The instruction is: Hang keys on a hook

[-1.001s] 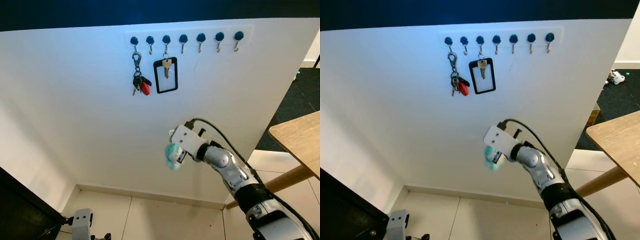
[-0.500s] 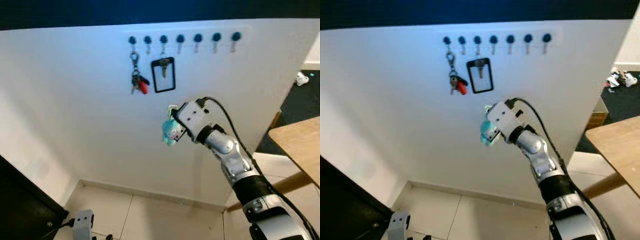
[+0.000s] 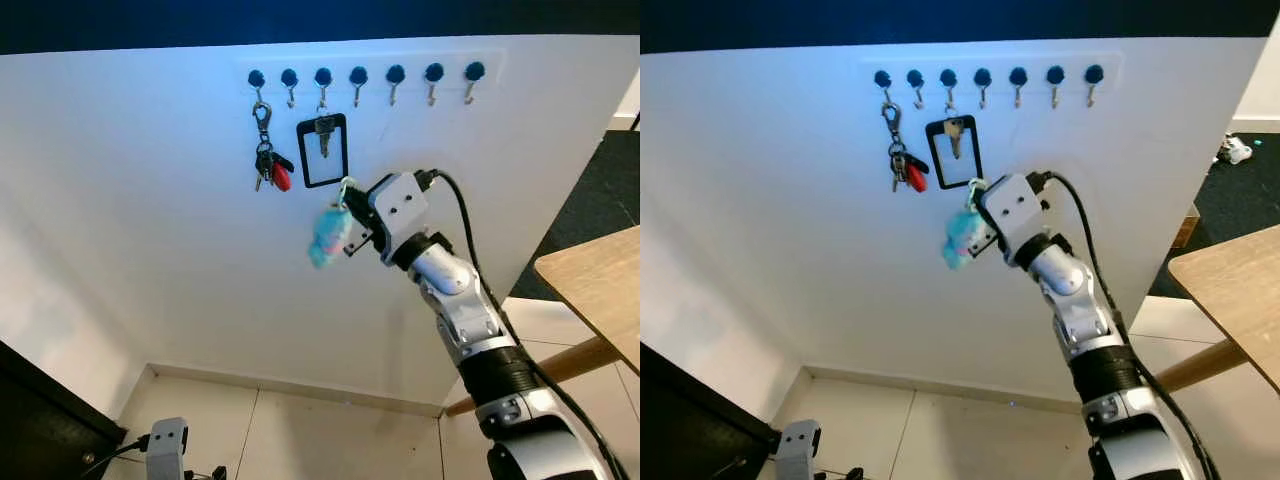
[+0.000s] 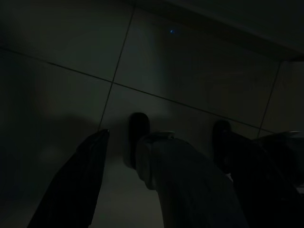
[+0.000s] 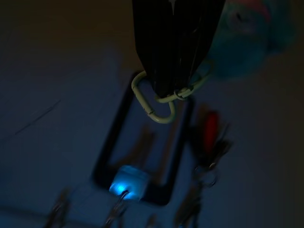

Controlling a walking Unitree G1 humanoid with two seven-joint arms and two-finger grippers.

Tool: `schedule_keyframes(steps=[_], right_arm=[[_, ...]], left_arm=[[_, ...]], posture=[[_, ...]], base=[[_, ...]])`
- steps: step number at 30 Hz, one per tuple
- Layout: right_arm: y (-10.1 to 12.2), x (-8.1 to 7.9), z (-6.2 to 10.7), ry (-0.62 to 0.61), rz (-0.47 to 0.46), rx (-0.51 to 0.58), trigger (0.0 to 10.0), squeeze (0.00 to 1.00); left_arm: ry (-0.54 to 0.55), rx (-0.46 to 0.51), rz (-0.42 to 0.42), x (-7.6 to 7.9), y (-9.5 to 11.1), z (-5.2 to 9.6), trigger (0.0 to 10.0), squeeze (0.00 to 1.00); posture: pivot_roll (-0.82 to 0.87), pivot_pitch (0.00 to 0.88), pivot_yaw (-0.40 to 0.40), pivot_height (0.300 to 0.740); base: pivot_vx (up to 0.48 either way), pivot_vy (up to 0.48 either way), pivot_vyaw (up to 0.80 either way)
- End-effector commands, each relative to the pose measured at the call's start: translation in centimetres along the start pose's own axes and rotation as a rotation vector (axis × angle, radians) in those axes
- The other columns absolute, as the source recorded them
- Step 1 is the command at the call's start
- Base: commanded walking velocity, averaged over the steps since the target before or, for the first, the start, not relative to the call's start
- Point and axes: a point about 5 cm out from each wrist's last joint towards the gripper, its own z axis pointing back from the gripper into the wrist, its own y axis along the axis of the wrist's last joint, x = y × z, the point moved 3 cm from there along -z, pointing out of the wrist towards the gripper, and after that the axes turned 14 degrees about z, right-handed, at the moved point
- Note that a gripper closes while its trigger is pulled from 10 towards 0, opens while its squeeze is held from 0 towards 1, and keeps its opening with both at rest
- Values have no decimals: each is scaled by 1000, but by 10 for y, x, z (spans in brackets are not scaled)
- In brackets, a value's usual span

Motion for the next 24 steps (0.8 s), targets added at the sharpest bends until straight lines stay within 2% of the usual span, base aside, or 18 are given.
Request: schedule_keyframes(steps=[1,6,9,12,16,17,21,24], right_arm=[[7,12,-4,-50,21,1,10000,0],[17,18,-6,-69,36,29,10000,0],[24,28,-9,-94,163,23,10000,0],[25,30,-9,-101,179,22,10000,0],[27,32,-9,-89,294,3,10000,0],[27,32,-9,-89,294,3,10000,0],[26,31,-10,-42,422,-3,10000,0],[26,32,-11,-40,455,-9,10000,0]], left_arm=[[-1,-15,-17,-1,-5,1,10000,0],[-2,-17,-18,0,-5,1,10000,0],[-6,-17,-17,1,-6,1,10000,0],[-6,-19,-18,1,-6,1,10000,0],[-6,-23,-20,1,-8,1,10000,0],[-6,-23,-20,1,-8,1,10000,0],[-10,-25,-18,2,-8,0,10000,0],[-11,-25,-16,2,-8,0,10000,0]], posture=[[-136,48,90,740],[-136,49,89,740],[-134,49,87,740],[-134,49,87,740],[-135,52,87,740],[-135,52,87,740],[-136,53,86,740],[-136,53,86,740]], base=[[0,0,0],[0,0,0],[0,0,0],[0,0,0],[0,0,0],[0,0,0],[0,0,0],[0,0,0]])
